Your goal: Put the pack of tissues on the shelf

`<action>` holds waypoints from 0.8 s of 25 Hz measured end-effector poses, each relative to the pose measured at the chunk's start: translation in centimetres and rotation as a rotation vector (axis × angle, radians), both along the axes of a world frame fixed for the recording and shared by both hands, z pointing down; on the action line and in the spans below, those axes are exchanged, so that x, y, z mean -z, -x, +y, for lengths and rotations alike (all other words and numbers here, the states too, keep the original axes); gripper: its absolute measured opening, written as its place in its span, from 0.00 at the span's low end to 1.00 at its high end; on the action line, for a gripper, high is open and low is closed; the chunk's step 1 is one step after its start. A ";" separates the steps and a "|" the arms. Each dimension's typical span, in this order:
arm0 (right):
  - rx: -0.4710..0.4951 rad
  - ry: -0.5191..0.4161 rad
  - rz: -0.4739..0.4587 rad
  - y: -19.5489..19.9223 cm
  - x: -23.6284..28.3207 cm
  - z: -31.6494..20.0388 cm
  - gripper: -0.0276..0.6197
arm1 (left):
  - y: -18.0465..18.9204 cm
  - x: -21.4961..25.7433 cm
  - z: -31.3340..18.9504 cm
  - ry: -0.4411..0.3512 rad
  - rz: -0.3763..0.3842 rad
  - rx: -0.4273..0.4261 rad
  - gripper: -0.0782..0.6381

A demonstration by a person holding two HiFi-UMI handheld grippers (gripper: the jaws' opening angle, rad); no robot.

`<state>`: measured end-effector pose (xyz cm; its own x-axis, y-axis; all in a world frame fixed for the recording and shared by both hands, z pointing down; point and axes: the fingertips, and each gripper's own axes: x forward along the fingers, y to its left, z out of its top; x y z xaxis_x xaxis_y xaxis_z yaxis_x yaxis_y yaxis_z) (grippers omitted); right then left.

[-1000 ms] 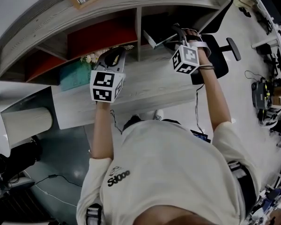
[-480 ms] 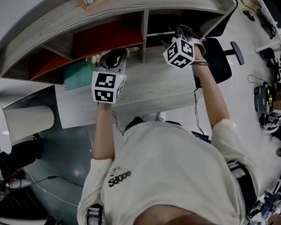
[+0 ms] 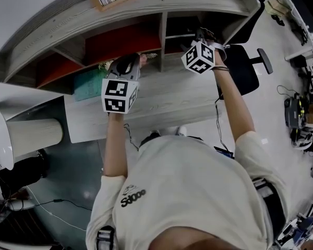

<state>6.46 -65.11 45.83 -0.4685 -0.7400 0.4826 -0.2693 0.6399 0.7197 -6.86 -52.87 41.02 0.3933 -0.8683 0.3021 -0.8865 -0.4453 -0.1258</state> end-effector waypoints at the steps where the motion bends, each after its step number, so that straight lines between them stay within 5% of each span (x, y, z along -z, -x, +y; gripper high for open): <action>1: -0.008 -0.007 -0.024 -0.2 0.4 0.2 0.45 | 0.0 0.2 0.1 -0.009 -0.017 -0.001 0.14; 5: -0.054 -0.059 -0.169 -1.8 3.5 1.4 0.23 | 0.1 0.9 0.4 -0.042 -0.099 0.008 0.14; 9: -0.115 -0.063 -0.366 -4.8 7.5 3.2 0.07 | -0.4 2.8 1.1 -0.102 -0.098 0.022 0.14; 13: -0.122 0.007 -0.568 -7.3 10.3 6.0 0.05 | -0.9 4.9 2.1 -0.169 -0.099 0.042 0.14; 20: -0.106 -0.029 -0.687 -11.1 14.4 10.8 0.05 | -2.8 9.0 3.6 -0.269 -0.054 0.031 0.14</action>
